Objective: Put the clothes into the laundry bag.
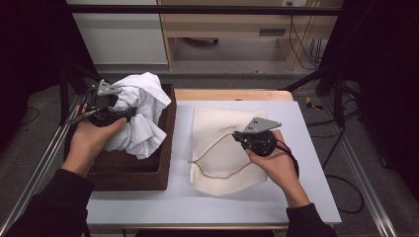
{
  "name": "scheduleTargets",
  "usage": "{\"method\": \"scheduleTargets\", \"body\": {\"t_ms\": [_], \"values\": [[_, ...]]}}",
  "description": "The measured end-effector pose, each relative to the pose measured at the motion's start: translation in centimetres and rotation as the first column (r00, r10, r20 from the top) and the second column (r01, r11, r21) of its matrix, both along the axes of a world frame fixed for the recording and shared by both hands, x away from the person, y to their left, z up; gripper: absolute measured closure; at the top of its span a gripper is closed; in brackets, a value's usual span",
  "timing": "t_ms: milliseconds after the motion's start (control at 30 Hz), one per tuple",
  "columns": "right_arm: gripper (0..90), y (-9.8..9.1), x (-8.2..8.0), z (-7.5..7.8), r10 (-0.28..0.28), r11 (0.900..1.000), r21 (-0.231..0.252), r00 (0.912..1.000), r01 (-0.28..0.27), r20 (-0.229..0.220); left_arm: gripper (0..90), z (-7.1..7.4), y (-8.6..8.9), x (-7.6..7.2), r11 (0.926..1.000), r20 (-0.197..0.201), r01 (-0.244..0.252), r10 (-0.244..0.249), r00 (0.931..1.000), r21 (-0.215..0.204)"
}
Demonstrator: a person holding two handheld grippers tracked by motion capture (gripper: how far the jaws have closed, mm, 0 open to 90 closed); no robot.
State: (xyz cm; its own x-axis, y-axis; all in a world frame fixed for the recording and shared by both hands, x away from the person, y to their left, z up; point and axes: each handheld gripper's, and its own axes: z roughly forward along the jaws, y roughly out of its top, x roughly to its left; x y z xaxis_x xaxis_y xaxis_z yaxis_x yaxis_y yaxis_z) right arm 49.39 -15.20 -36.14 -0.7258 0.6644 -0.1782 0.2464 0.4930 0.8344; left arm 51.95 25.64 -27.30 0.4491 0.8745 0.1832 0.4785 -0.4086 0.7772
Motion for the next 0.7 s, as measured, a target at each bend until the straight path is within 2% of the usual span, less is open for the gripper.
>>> {"method": "scheduleTargets", "body": {"t_ms": [133, 200, 233, 267, 300, 367, 500, 533, 700], "values": [[87.4, 0.0, 0.0, 0.0, -0.002, 1.0000, 0.001, 1.0000, 0.002, -0.002, 52.1, -0.2, -0.7, 0.2, 0.9998, 0.000, 0.018, -0.018, 0.9998, 0.001], [87.4, 0.0, 0.1, 0.0, -0.003, 1.0000, 0.009, 1.0000, 0.003, -0.002, 52.0, -0.3, -1.4, 0.3, 0.9985, 0.000, 0.054, -0.054, 0.9986, -0.010], [87.4, 0.0, 0.1, 0.0, -0.003, 0.9999, 0.012, 1.0000, 0.003, -0.005, 52.1, -0.3, -1.6, 0.3, 0.9975, 0.017, 0.070, -0.070, 0.9974, -0.010], [87.4, 0.1, 0.2, 0.0, -0.001, 0.9999, 0.012, 1.0000, 0.001, -0.004, 52.1, -0.3, -1.6, 0.3, 0.9975, 0.017, 0.070, -0.070, 0.9974, -0.010], [87.4, 0.1, 0.3, 0.0, -0.003, 0.9999, 0.013, 1.0000, 0.003, -0.003, 52.0, -0.3, -2.1, -0.1, 0.9970, 0.031, 0.076, -0.076, 0.9966, -0.016], [87.4, 0.3, 0.1, -0.1, -0.004, 0.9999, 0.009, 1.0000, 0.004, -0.003, 52.0, -0.3, -2.7, -0.7, 0.9958, 0.021, 0.089, -0.089, 0.9958, -0.019], [87.6, 0.5, -0.2, -0.3, 0.003, 1.0000, 0.003, 1.0000, -0.003, -0.004, 52.0, 0.0, -3.4, -1.5, 0.9927, 0.030, 0.118, -0.117, 0.9927, -0.024], [87.6, 0.6, -0.2, -0.5, 0.002, 1.0000, 0.001, 1.0000, -0.002, -0.008, 51.9, 0.2, -3.8, -2.0, 0.9893, 0.049, 0.136, -0.134, 0.9898, -0.052], [87.6, 0.5, -0.1, -0.5, 0.001, 1.0000, 0.006, 0.9999, -0.001, -0.013, 51.8, 0.5, -4.6, -2.8, 0.9840, 0.049, 0.173, -0.171, 0.9841, -0.042]]}}
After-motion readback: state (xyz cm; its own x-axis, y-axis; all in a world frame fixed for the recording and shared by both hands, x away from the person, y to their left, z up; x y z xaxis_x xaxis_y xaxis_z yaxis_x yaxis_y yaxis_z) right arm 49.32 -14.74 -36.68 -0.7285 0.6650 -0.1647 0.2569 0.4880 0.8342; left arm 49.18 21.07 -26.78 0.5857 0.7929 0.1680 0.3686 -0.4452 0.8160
